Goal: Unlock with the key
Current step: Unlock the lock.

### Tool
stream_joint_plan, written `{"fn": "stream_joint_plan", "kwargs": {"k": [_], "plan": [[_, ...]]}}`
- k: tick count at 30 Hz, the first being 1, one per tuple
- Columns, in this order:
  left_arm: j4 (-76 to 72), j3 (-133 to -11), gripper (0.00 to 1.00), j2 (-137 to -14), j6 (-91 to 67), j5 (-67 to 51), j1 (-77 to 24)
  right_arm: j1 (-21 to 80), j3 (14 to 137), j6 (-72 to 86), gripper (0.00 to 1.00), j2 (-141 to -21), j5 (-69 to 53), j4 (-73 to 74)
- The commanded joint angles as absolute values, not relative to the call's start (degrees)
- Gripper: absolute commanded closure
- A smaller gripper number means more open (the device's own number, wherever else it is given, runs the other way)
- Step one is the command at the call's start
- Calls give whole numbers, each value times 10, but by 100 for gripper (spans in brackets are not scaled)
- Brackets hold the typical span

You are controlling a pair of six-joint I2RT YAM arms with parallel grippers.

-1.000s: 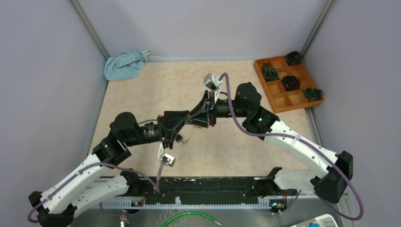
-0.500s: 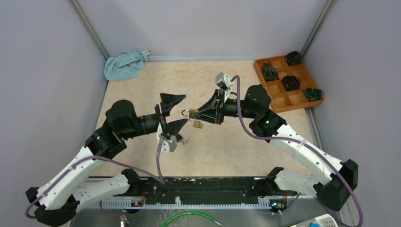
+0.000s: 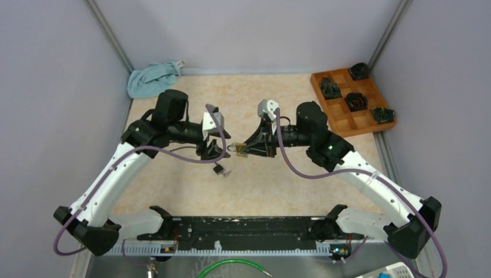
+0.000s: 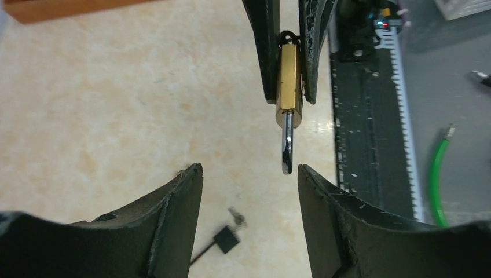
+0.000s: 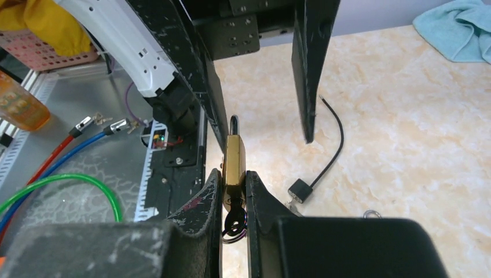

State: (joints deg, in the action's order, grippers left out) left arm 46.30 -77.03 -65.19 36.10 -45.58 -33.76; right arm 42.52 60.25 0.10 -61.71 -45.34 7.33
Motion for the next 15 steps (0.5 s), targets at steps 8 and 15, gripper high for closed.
{"fn": "stream_joint_plan", "kwargs": {"k": [8,15], "plan": [[463,-772,44,-658,277,-604,-323,434,650,-35,100,-644,-451,64],[418,-738,74,-648,270,-558,-323,445,660,-29,100,-663,-446,62]]}}
